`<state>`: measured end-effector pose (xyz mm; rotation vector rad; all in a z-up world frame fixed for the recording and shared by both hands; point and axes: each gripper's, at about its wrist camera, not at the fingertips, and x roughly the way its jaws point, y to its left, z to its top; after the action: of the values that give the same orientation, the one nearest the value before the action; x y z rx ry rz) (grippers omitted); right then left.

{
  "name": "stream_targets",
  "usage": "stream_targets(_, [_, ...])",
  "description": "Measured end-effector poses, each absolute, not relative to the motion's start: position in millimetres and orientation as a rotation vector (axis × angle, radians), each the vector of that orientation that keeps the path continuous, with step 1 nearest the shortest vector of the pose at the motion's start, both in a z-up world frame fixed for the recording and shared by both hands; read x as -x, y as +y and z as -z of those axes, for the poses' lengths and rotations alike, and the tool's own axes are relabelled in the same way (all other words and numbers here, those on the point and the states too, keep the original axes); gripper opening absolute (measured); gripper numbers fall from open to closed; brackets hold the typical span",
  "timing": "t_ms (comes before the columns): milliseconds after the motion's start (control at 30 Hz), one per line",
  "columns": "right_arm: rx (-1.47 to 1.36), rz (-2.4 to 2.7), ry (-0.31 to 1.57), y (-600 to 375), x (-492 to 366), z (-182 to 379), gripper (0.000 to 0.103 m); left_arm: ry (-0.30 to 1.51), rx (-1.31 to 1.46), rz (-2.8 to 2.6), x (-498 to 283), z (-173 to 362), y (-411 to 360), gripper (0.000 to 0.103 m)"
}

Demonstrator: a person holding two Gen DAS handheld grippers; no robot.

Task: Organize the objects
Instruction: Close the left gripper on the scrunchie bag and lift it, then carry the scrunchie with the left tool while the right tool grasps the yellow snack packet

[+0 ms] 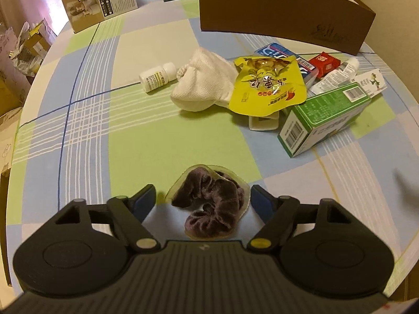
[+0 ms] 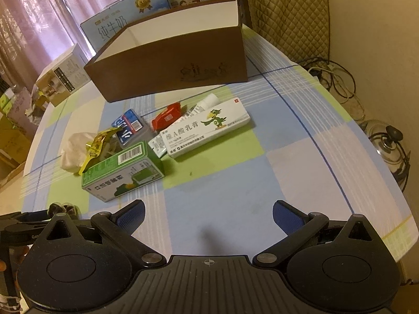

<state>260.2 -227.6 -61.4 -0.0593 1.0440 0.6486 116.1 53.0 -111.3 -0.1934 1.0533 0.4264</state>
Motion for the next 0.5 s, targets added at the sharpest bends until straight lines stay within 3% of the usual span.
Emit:
stream_targets(167, [0.070, -0.678, 1.054, -223, -275, 65, 0.101, 1.059, 0.221, -0.437, -118, 115, 53, 0.057])
stream_targets(233, [0.078, -0.698, 1.054, -219, -282, 66, 0.101, 1.049, 0.236, -0.441, -118, 115, 53, 0.043])
stream_targets(333, [0.085, -0.733, 1.045, -214, -290, 67, 0.101, 1.041, 0.242, -0.460, -118, 113, 51, 0.033])
stream_targets(500, [0.086, -0.834, 1.001, -202, -306, 63, 0.101, 1.021, 0.278, -0.519, -116, 107, 50, 0.029])
